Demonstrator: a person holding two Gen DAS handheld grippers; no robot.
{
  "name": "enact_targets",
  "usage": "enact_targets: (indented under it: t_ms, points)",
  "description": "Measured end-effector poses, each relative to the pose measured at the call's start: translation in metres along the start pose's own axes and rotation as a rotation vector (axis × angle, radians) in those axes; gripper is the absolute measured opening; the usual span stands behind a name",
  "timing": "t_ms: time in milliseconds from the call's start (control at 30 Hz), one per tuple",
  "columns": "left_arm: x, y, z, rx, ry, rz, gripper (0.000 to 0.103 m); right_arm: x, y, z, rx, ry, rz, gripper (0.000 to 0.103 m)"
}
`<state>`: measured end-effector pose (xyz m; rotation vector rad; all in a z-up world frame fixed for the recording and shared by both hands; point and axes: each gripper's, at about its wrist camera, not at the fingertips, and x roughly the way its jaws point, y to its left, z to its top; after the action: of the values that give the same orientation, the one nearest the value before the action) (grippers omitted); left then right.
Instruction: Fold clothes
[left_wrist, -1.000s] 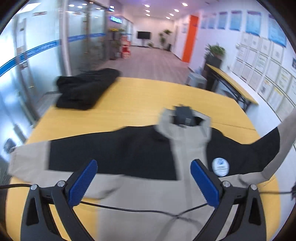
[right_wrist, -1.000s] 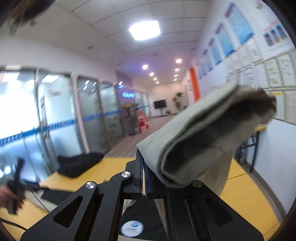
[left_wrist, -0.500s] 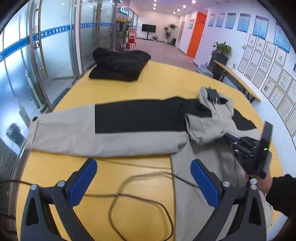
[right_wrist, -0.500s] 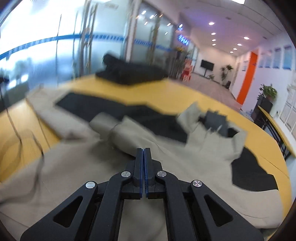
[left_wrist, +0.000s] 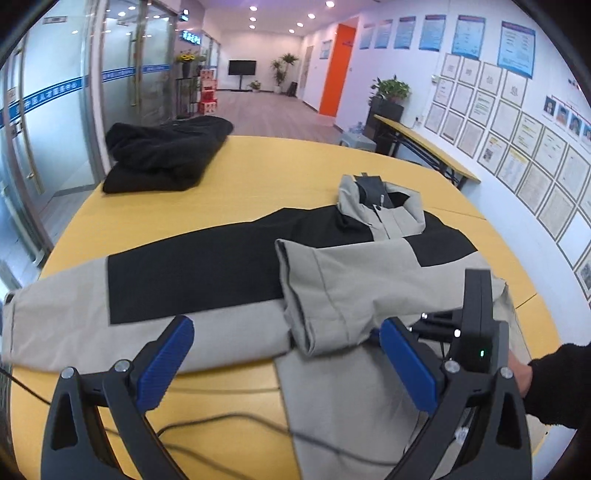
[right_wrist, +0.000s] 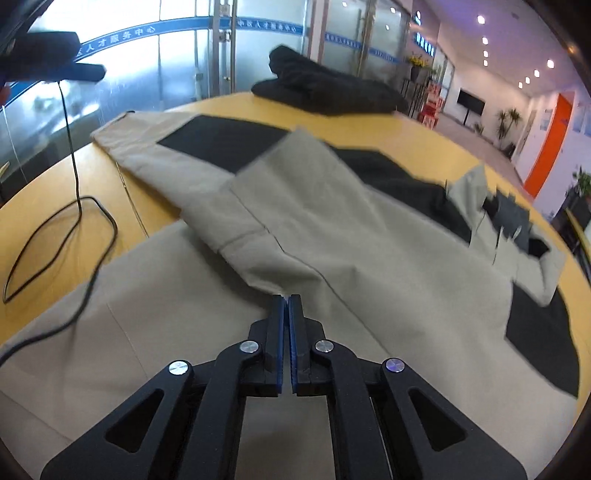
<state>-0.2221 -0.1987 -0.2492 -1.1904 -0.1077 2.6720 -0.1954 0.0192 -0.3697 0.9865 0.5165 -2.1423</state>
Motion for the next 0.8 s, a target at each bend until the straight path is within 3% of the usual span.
enact_targets:
  t_ms: [33,67,133,233,300,400,467,500,533,633,667,733,800]
  points:
    - [0.012,-0.005,0.005,0.005,0.012,-0.018,0.103,0.000,-0.007,-0.005,0.024,0.023,0.001,0.022]
    - [0.025,-0.011,0.010,0.011,0.023,-0.033,0.103,-0.006,-0.012,-0.010,0.043,0.029,0.004,0.030]
    - [0.054,-0.027,0.019,0.048,0.044,-0.044,0.103,-0.034,-0.031,-0.022,0.095,-0.009,0.006,0.060]
    - [0.097,-0.049,0.022,0.108,0.083,-0.053,0.103,-0.089,-0.074,-0.046,0.211,-0.091,0.021,0.069]
    - [0.125,-0.059,0.020,0.113,0.128,-0.055,0.103,-0.119,-0.121,-0.066,0.305,-0.120,-0.008,0.072]
    - [0.165,-0.066,0.008,0.080,0.210,-0.051,0.103,-0.120,-0.194,-0.096,0.419,-0.015,-0.143,0.071]
    - [0.178,-0.069,-0.003,0.071,0.217,-0.020,0.103,-0.109,-0.238,-0.122,0.489,0.092,-0.190,0.065]
    - [0.179,-0.071,-0.007,0.069,0.200,-0.006,0.103,-0.103,-0.252,-0.135,0.507,0.135,-0.200,0.054]
    - [0.178,-0.072,-0.009,0.066,0.185,0.005,0.103,-0.104,-0.258,-0.144,0.496,0.125,-0.208,0.048]
    - [0.173,-0.073,-0.009,0.049,0.179,0.020,0.103,-0.113,-0.260,-0.152,0.436,0.131,-0.275,0.050]
    - [0.167,-0.072,-0.008,0.038,0.173,0.024,0.103,-0.122,-0.259,-0.154,0.429,0.089,-0.304,0.052]
    - [0.152,-0.067,-0.007,0.009,0.158,0.034,0.103,-0.128,-0.261,-0.161,0.462,0.061,-0.347,0.071]
    - [0.121,-0.051,-0.006,-0.063,0.114,0.060,0.103,-0.126,-0.261,-0.161,0.483,0.089,-0.346,0.063]
